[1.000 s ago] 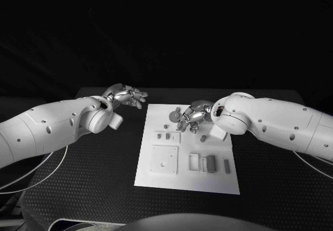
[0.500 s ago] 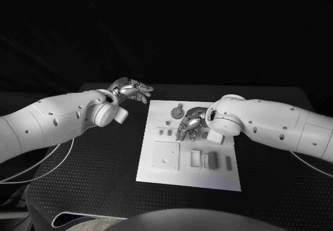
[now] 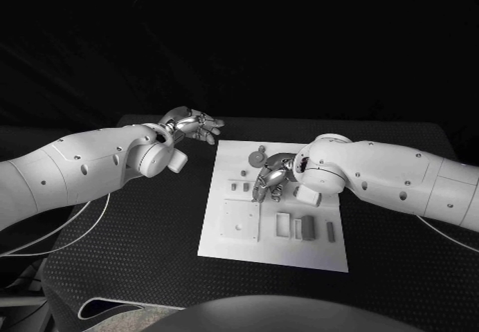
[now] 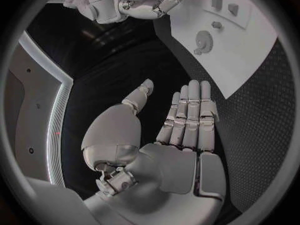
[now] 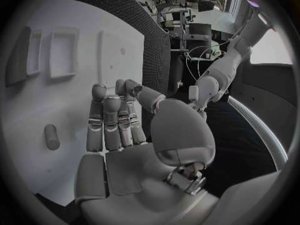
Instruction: Assemble the parts on the task board
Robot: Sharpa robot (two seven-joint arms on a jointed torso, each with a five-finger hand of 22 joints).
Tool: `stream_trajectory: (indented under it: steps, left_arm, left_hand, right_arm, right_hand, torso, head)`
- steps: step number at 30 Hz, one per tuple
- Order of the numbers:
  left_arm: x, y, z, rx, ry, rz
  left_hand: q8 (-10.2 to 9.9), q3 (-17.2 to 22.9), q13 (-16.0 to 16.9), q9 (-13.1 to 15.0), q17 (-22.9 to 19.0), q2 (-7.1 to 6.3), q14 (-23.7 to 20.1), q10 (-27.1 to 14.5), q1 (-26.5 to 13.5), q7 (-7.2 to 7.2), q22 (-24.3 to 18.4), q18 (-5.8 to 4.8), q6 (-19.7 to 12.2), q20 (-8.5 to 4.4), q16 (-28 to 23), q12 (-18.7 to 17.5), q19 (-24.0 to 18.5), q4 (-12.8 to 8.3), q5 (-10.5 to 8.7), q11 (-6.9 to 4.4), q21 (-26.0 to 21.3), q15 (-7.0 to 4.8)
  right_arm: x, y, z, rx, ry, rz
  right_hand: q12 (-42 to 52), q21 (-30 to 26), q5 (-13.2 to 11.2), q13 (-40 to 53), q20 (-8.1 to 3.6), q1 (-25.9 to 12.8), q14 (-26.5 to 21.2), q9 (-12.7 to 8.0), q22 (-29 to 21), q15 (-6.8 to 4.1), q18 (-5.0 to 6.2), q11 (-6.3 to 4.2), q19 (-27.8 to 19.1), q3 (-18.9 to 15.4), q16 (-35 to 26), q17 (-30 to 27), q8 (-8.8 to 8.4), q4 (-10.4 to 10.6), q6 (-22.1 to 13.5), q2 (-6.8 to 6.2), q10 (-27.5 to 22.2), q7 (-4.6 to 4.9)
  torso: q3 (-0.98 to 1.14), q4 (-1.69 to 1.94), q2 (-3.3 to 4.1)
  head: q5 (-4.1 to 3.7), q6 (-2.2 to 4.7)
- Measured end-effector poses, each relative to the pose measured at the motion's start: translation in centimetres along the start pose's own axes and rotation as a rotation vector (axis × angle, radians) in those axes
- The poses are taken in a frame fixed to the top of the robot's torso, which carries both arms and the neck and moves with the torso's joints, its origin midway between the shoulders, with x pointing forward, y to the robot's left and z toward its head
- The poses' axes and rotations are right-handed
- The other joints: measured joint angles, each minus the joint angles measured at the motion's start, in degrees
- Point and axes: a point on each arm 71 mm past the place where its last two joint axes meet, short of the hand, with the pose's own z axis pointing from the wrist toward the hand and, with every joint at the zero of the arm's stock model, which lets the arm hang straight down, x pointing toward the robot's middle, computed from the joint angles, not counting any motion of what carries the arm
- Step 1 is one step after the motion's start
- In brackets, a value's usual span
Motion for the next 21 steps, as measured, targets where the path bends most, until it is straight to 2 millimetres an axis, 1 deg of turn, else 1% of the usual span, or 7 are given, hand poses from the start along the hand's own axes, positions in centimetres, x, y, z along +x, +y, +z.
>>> stream_trajectory:
  steps: [4,12,18,21]
  left_arm:
    - [0.0,-0.1,0.0,0.001,0.0,0.0]
    - [0.0,-0.1,0.0,0.001,0.001,0.0]
    - [0.0,-0.2,0.1,0.002,0.001,0.0]
    - [0.1,-0.2,0.1,0.002,0.002,0.0]
  left_hand:
    - [0.0,0.0,0.0,0.0,0.0,0.0,0.0,0.0,0.0,0.0,0.0,0.0,0.0,0.0,0.0,0.0,0.0,0.0,0.0,0.0,0.0,0.0]
    - [0.0,0.0,0.0,0.0,0.05,0.0,0.0,0.0,0.0,0.0,-0.05,0.0,0.0,0.0,0.0,0.0,0.0,0.0,0.0,0.0,0.0,0.0]
    - [0.23,0.0,0.0,0.0,0.11,0.0,0.0,0.0,0.0,0.0,-0.04,0.0,0.0,0.0,0.0,0.0,0.0,0.0,0.0,0.0,0.0,0.0]
    - [0.23,0.0,-0.01,0.01,0.1,0.0,0.0,0.0,0.0,0.2,-0.04,0.0,-0.2,0.0,0.0,0.0,0.0,0.0,0.0,0.0,0.0,0.0]
  right_arm:
    - [0.5,0.2,0.2,0.004,0.01,-0.021]
    - [0.8,-0.2,0.6,0.031,0.015,-0.053]
    - [1.3,-0.2,0.8,0.039,0.025,-0.073]
    - [1.5,-0.1,1.0,0.042,0.029,-0.083]
  right_hand:
    - [0.0,0.0,0.0,0.02,0.0,0.0,0.0,0.0,0.0,0.0,0.0,0.0,0.0,0.0,0.0,0.05,0.0,0.0,0.0,0.0,0.0,0.0]
    - [0.0,0.0,0.0,0.05,0.0,0.0,0.0,-0.01,0.0,0.0,-0.01,0.0,0.0,0.0,0.0,0.05,0.08,0.0,0.0,0.0,0.0,0.0]
    - [0.0,0.0,0.0,0.05,0.0,0.0,0.0,0.01,-0.01,0.01,-0.01,0.0,0.0,0.0,-0.01,0.1,0.17,0.0,-0.01,0.0,0.0,0.0]
    - [0.0,0.0,0.0,0.05,0.0,0.0,0.0,0.14,-0.01,0.01,-0.01,0.13,0.0,0.0,-0.01,0.1,0.17,0.0,-0.01,0.0,-0.13,0.0]
  torso:
    - [0.0,-0.03,-0.01]
    - [-0.02,-0.03,-0.01]
    - [-0.01,-0.04,-0.01]
    - [0.0,-0.05,-0.01]
  head:
    - [0.15,-0.17]
    - [0.32,-0.54]
    - [0.42,-0.82]
    - [0.47,-0.98]
